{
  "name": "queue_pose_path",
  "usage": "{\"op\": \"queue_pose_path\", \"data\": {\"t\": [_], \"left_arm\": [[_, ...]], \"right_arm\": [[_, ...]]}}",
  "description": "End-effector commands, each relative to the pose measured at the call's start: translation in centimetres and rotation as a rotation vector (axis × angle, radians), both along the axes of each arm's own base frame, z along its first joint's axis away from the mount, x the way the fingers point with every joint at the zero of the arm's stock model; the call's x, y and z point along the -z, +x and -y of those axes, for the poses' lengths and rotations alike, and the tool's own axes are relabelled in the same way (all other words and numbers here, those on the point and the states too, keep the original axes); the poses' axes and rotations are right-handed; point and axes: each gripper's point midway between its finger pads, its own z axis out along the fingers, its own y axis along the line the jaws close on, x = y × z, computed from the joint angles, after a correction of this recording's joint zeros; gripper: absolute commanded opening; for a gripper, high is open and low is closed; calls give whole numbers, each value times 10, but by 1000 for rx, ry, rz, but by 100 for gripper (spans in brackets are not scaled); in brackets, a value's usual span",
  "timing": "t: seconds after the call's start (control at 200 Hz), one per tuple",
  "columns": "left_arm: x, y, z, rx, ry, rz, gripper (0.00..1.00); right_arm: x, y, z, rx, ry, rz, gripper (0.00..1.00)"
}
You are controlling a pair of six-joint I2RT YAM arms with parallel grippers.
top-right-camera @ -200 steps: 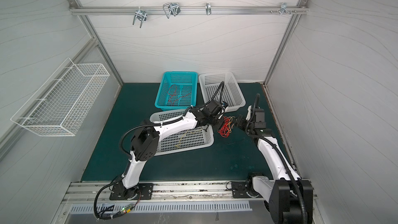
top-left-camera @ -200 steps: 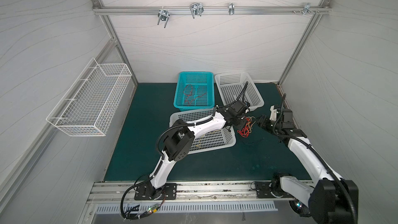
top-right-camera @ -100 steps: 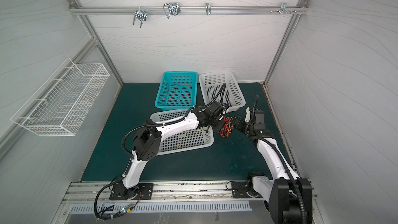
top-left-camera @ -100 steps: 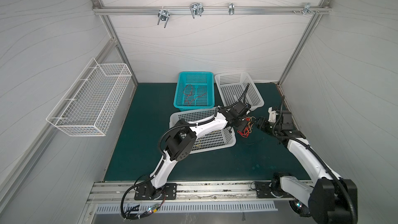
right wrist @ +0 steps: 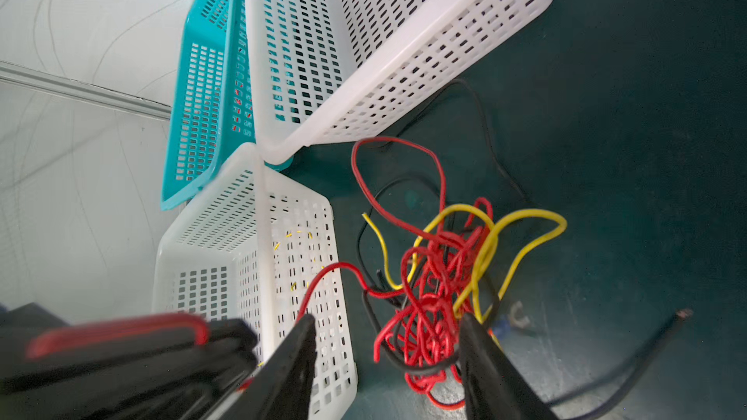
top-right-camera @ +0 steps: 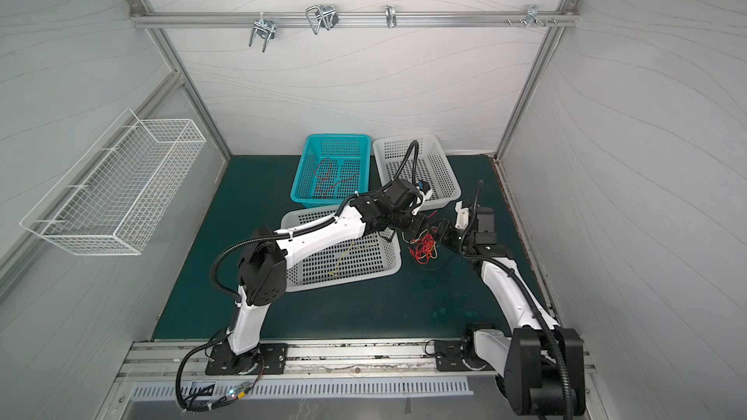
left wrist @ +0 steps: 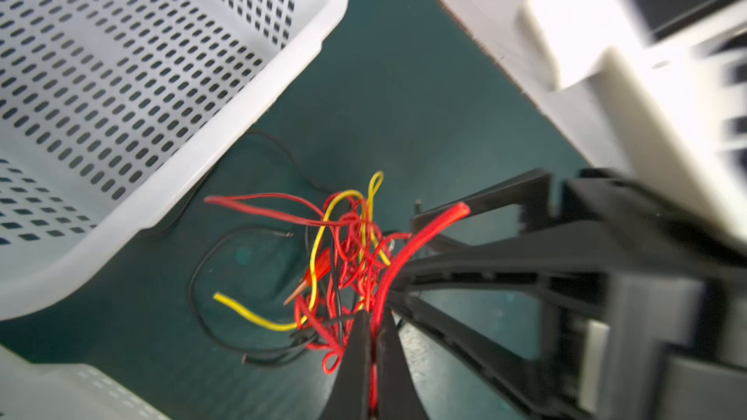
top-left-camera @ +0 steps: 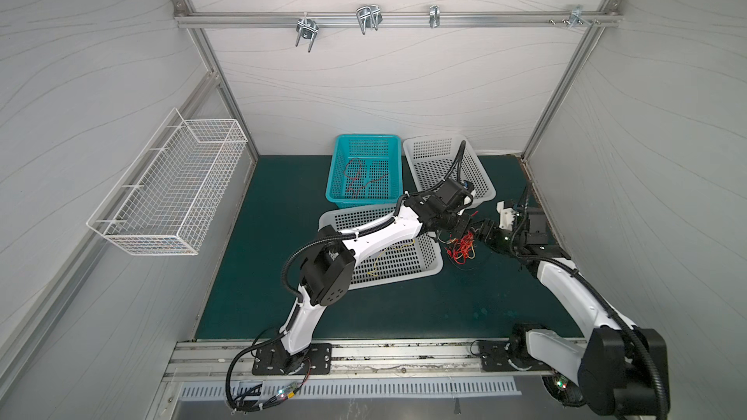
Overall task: Untangle the cables
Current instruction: 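Grasp another red wire in the tangle with left gripper, then pull the red wire up from the tangle with left gripper while right gripper holds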
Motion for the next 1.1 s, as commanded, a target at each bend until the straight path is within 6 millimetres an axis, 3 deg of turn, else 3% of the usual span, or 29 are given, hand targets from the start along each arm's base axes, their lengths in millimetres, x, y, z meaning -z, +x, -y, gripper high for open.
{"op": "queue_pose_path", "data": {"t": [0.0,0.37,0.525,0.815,1.096], "left_arm": [[-62,-3,16,29,-164,46,0],[-94,-8,21,64,-252,79,0],[-118,-7,15,69,-265,149,0],[-174,0,-7,40,-249,333,0],[-209,9,-32,-19,-204,488,0]], "right_arm": [[5,1,-5,-6,14,-11,56],[45,13,-6,33,-99,-105,49],[60,13,1,68,-126,-140,48],[64,10,23,129,-166,-156,49],[64,7,41,154,-199,-174,49]]}}
